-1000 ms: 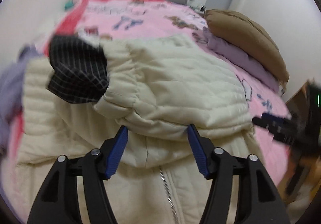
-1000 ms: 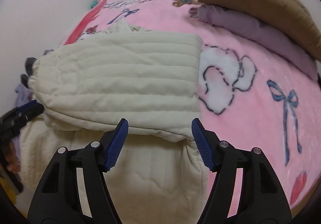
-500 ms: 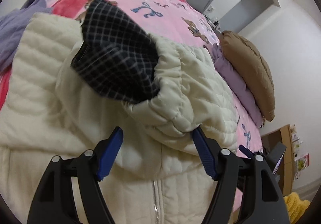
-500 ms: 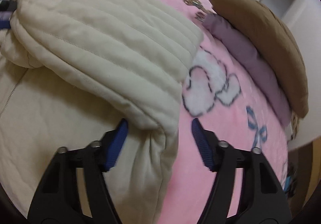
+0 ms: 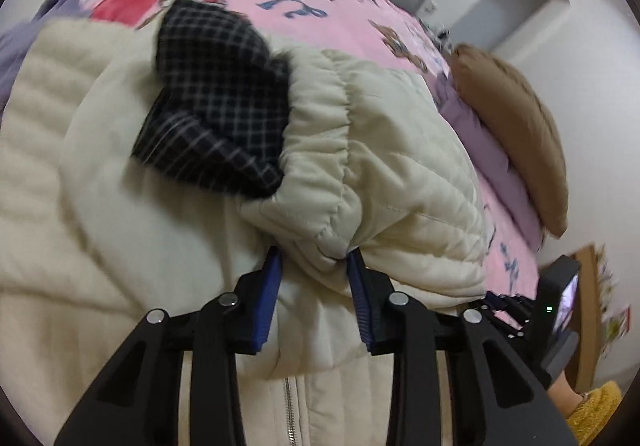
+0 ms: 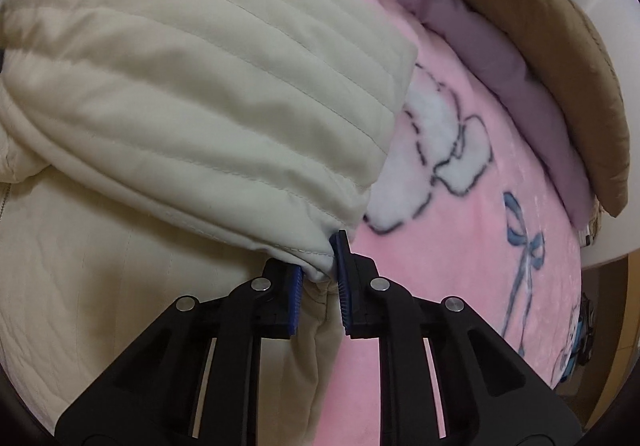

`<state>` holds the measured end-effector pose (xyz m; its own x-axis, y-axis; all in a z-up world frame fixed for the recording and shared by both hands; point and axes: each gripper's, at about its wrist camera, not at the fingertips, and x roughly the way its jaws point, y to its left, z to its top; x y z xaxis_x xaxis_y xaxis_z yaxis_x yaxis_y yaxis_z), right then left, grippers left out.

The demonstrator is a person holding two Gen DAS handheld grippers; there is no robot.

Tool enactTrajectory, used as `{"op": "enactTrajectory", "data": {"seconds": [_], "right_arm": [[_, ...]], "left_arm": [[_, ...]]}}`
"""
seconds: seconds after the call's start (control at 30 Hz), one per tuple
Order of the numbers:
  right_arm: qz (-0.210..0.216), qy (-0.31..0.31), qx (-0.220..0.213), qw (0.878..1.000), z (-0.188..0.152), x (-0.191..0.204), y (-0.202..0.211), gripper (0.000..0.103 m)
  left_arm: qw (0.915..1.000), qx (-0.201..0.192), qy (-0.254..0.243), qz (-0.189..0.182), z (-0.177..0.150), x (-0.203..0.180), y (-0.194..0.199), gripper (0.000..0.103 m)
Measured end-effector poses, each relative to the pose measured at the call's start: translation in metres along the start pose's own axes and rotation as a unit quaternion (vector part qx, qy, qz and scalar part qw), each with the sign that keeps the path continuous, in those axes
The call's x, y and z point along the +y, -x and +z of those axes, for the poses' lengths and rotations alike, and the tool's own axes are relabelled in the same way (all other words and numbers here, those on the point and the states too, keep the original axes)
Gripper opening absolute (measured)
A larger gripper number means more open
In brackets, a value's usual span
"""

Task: Fold large clothes

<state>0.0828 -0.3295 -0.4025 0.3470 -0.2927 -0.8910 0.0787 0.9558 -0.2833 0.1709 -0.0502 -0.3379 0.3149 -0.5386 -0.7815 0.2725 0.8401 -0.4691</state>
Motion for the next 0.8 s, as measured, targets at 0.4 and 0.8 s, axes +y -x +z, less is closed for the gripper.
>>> {"op": "enactTrajectory", "data": {"seconds": [0.4,0.8], "right_arm": [[0.145,-0.146,-0.135,0.969,-0.012,-0.044,0.095,0.051],[0.208,-0.09,-0.154,0.962,0.11,0.008,0.057,0.052]], "left_arm": [[0.984,-0.059,-0.158,0.056,-0.003,-0.036,0.064,0.033],[0.9803,-0.019,-0.169,0.101,0.045,-0.025,-0.001,0.049]]}}
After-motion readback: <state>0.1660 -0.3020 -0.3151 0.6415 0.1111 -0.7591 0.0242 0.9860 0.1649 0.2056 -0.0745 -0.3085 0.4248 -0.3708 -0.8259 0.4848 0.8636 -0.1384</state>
